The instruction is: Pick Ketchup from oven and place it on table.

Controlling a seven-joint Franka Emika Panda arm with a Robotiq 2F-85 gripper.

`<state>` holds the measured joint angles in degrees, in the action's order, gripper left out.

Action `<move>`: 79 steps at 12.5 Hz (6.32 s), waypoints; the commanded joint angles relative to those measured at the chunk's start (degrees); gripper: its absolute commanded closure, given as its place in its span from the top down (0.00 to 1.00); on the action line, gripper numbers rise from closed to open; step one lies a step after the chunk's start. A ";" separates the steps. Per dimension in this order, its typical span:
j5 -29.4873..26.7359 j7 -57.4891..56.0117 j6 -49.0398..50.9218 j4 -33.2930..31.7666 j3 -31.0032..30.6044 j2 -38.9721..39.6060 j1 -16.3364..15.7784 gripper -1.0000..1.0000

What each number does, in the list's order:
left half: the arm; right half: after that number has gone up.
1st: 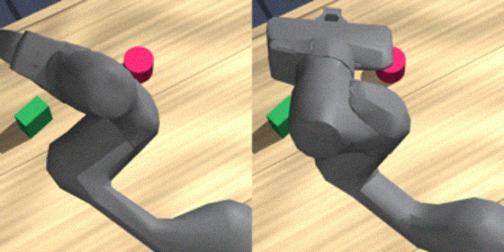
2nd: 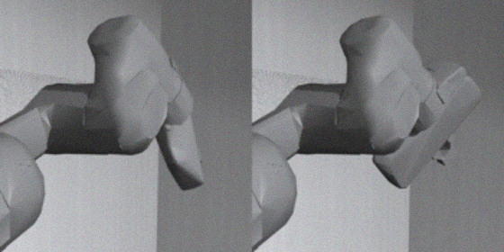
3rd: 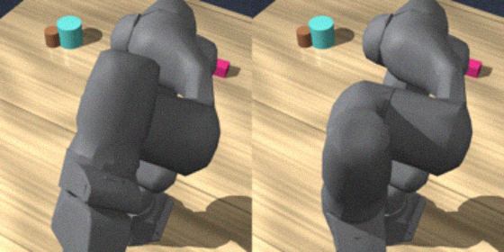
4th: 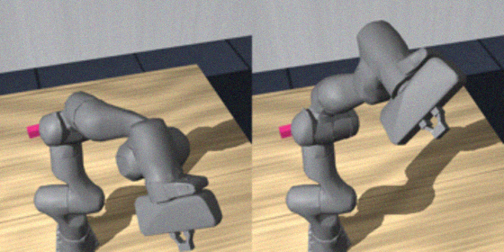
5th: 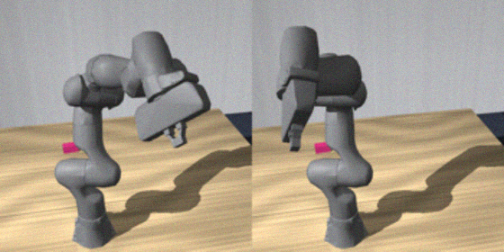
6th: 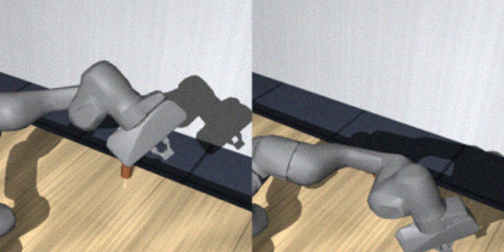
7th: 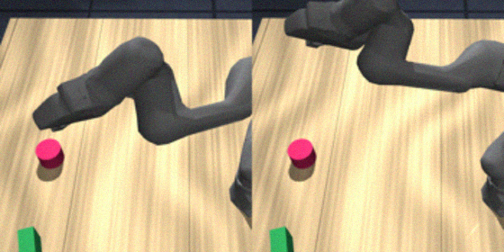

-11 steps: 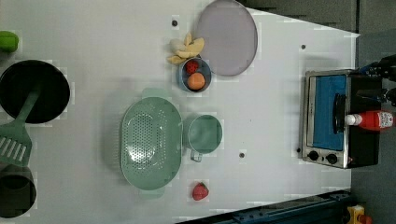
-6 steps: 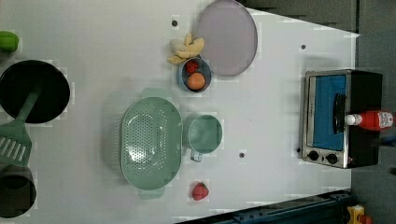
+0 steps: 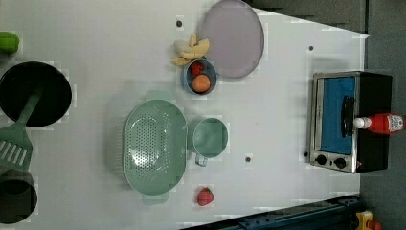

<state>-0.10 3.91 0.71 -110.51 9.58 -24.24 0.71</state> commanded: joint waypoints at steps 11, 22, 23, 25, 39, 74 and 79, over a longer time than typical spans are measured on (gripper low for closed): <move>0.55 -1.48 -28.14 -1.25 23.64 25.38 3.28 1.00; -8.90 -1.47 -40.48 -0.08 27.89 41.08 5.33 1.00; -8.90 -1.46 -40.48 -0.14 27.94 41.61 5.43 1.00; -8.91 -1.46 -40.50 -0.25 27.88 42.55 5.66 1.00; -4.91 -8.92 -25.19 14.66 25.42 34.70 0.10 0.64; -1.79 6.59 -51.07 -17.40 -2.32 33.81 -7.54 1.00; -1.72 6.57 -26.79 -4.76 -2.54 19.03 -7.57 1.00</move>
<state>-0.67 8.34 -27.78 -119.40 6.56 -3.50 -7.23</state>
